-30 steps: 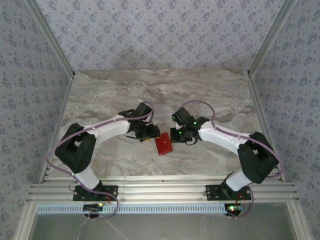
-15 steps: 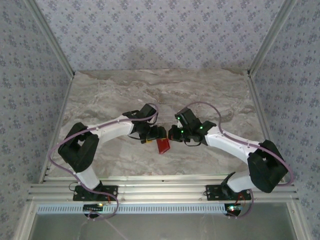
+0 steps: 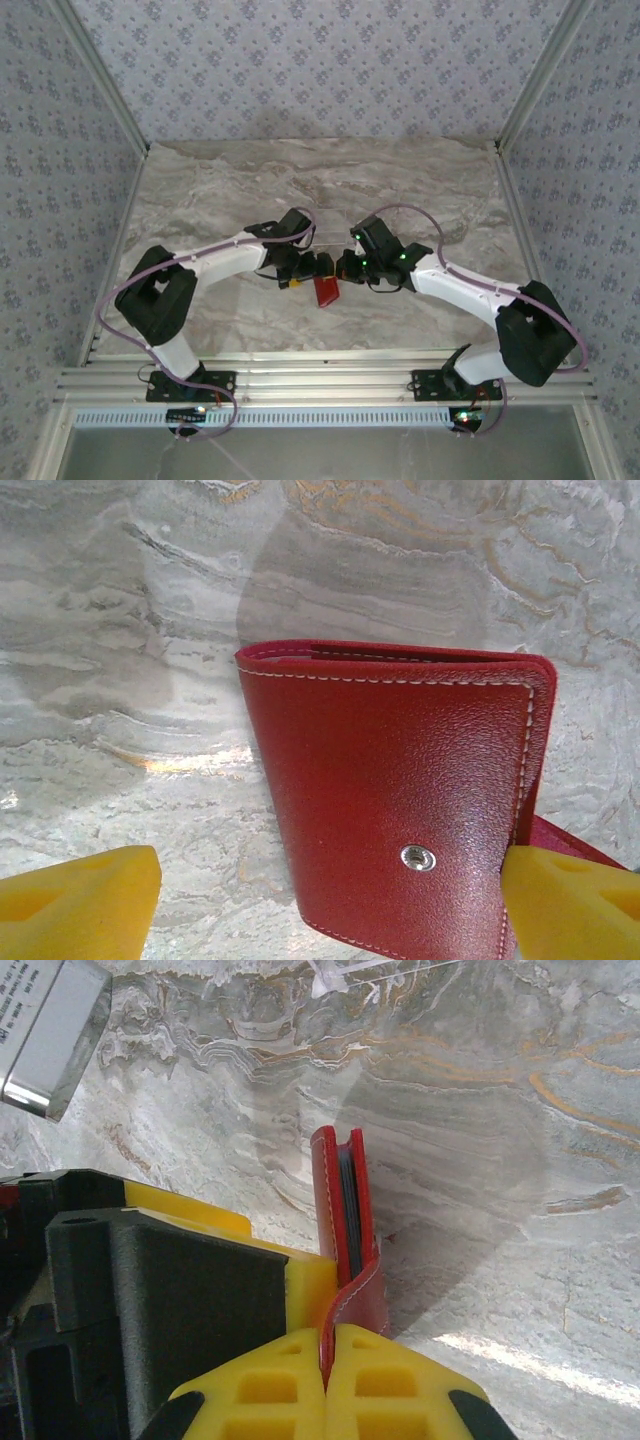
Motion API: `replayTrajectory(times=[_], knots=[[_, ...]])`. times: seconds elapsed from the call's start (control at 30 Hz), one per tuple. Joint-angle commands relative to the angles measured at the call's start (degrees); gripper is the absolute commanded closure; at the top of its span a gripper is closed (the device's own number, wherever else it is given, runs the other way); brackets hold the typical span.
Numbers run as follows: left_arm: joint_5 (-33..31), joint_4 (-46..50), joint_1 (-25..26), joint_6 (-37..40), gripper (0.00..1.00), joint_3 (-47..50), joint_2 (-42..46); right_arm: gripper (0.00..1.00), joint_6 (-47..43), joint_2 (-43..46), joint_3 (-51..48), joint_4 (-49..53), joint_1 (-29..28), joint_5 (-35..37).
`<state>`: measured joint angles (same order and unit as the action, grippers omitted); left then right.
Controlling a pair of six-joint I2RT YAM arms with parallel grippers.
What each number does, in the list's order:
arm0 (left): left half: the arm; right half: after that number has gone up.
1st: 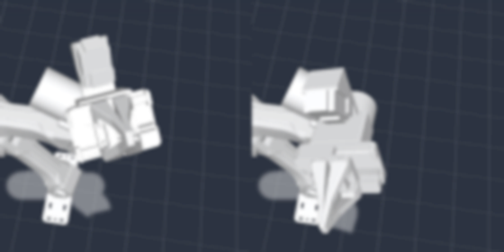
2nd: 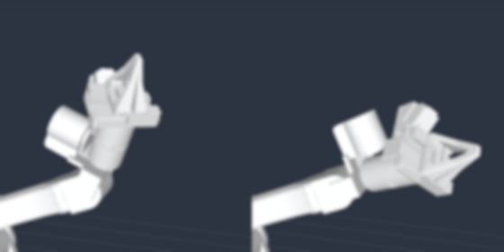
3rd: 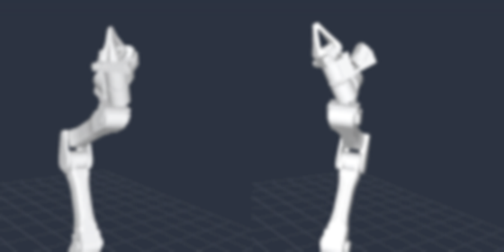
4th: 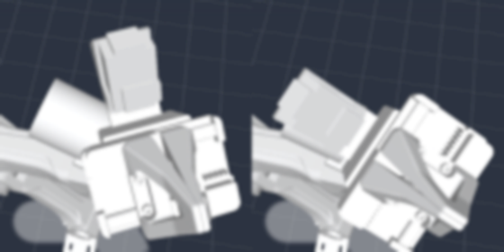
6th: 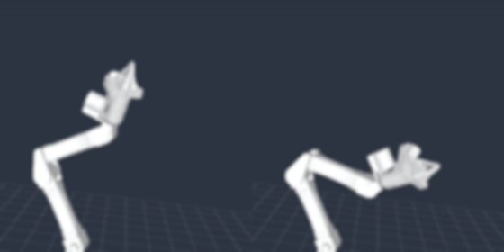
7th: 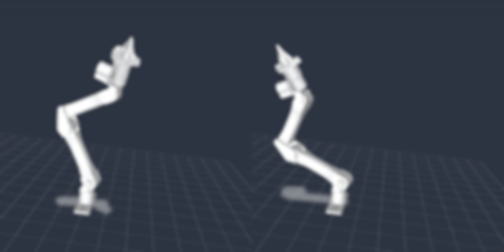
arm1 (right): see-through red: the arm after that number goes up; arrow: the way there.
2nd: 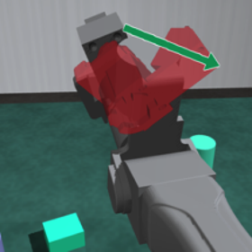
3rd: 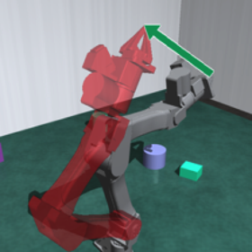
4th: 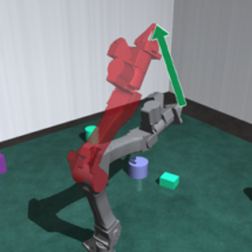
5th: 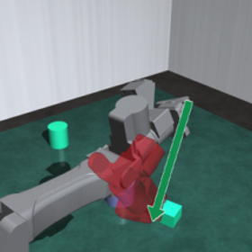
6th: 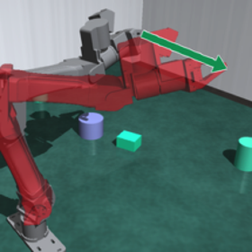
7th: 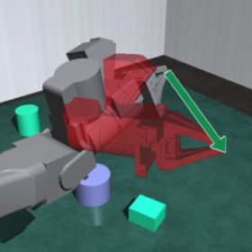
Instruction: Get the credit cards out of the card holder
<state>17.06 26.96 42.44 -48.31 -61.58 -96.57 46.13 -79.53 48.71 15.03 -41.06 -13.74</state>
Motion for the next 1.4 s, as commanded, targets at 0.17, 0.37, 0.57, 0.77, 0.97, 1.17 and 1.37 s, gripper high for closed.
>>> replayTrajectory(times=[0.17,0.37,0.57,0.77,0.97,1.17,1.37], knots=[[0.1,-3.4,-0.3,-2.2,0.09,1.6,5.5,1.00,1.4,1.7,-0.8,-0.3,-0.5,0.1],[3.0,-5.6,-0.5,-2.5,0.09,2.5,3.8,1.00,1.8,1.4,-0.9,-0.9,-0.3,-0.2],[0.6,-2.9,-0.5,-1.9,0.19,2.4,2.9,1.00,2.0,1.8,-1.4,-0.2,-0.3,1.0],[-3.5,1.2,-0.6,0.3,0.38,2.2,4.6,1.00,1.8,2.3,-1.8,1.9,0.1,3.2],[-4.3,3.0,-0.8,1.5,0.40,2.0,4.9,1.00,1.9,2.5,-2.2,0.9,0.5,2.1],[-2.8,0.2,-1.0,0.4,0.29,2.0,6.9,1.00,1.5,4.2,-0.7,0.7,0.4,1.4],[-1.2,-0.9,-1.1,0.0,0.19,1.4,7.1,1.00,1.8,3.8,-0.7,0.8,0.1,1.1]])
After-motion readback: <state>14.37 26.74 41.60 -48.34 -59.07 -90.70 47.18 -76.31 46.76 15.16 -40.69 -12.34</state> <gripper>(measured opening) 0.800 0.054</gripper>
